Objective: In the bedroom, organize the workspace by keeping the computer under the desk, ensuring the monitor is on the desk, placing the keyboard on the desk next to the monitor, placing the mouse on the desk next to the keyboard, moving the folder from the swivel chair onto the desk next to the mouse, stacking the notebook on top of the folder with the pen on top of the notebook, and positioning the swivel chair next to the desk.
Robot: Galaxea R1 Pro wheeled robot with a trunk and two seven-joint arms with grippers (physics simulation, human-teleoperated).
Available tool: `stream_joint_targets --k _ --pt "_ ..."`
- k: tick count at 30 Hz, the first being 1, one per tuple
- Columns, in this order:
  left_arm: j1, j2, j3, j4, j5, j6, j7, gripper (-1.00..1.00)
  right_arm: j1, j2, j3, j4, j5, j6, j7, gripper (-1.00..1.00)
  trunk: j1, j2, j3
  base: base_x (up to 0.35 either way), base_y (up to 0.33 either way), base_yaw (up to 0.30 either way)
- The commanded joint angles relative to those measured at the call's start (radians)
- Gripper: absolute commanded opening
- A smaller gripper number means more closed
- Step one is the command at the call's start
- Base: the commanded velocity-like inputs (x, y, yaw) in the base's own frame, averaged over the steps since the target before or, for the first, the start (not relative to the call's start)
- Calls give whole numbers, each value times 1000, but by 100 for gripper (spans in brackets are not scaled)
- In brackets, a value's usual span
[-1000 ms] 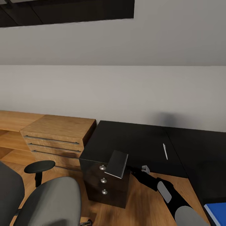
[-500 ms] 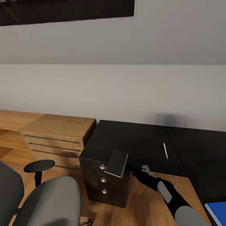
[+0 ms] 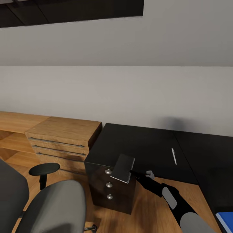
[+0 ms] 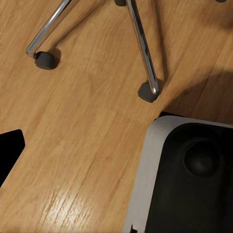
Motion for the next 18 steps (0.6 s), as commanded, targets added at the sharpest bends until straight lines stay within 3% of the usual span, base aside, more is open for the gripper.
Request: stream_joint_targets --k 1,18 --pt "0 0 0 -1 10 -1 -8 100 0 0 -2 0 -6 8 1 100 0 0 -1 0 0 29" --pt "0 -1 0 -1 10 1 -10 100 0 -2 -4 2 -9 7 2 100 0 0 -1 0 0 5"
